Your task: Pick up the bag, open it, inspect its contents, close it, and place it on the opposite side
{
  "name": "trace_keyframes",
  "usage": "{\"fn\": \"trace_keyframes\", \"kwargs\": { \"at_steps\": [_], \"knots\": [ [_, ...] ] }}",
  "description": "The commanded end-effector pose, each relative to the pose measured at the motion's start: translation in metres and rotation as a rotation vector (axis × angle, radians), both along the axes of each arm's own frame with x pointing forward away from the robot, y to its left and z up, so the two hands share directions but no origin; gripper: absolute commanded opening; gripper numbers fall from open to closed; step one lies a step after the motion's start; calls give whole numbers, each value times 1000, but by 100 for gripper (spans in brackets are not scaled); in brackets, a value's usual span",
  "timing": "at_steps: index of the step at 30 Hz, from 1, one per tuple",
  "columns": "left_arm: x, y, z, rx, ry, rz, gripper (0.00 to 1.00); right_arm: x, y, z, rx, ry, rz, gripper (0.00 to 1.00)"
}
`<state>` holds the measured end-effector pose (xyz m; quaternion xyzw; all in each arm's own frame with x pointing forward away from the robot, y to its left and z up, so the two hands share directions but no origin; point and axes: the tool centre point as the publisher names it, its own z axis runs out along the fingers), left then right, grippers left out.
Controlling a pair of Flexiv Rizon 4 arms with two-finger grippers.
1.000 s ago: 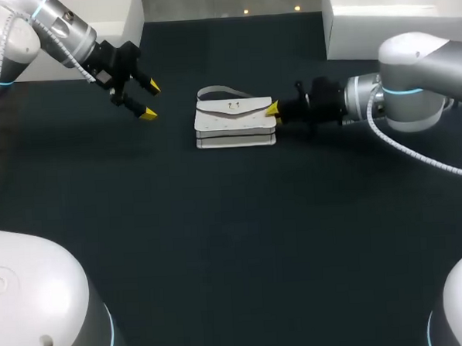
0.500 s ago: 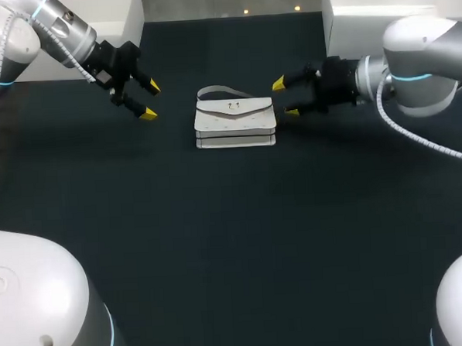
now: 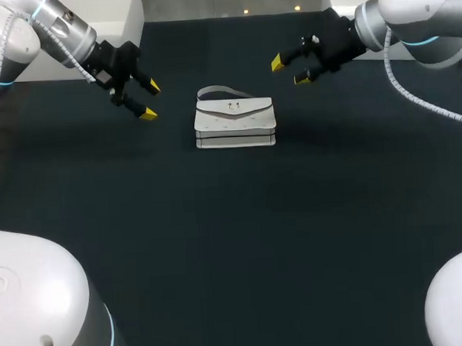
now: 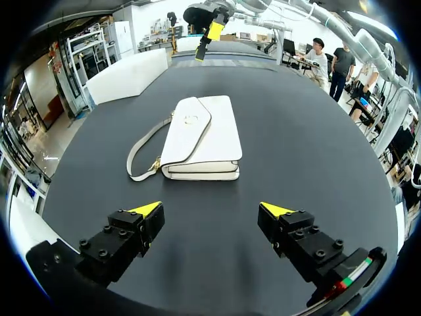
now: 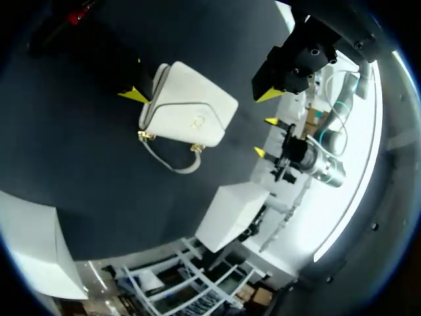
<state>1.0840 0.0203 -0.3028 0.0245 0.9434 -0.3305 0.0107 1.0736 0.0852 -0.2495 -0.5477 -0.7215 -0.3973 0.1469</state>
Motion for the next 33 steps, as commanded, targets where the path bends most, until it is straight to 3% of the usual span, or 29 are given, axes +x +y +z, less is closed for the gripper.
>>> {"fn": "trace_keyframes", "kwargs": {
  "at_steps": [1, 8, 10, 23, 27, 33],
  "knots": [
    [0, 0, -1, -2, -1, -1, 100, 6, 8, 6, -365, -90, 173, 100],
    [0, 0, -1, -2, -1, -1, 100, 8, 7, 2, -527, -100, 352, 100],
    [0, 0, -1, -2, -1, -1, 100, 5, 7, -1, -593, -45, 407, 100],
    [2, -5, 3, 1, -42, -35, 100, 5, 7, -1, -593, -45, 407, 100],
    [7, -18, 18, -33, -145, -116, 100, 5, 13, 9, -702, -236, 494, 100],
    [10, -33, 36, -30, -294, -197, 100, -1, 19, 3, -805, -416, 569, 100]
  ]
}}
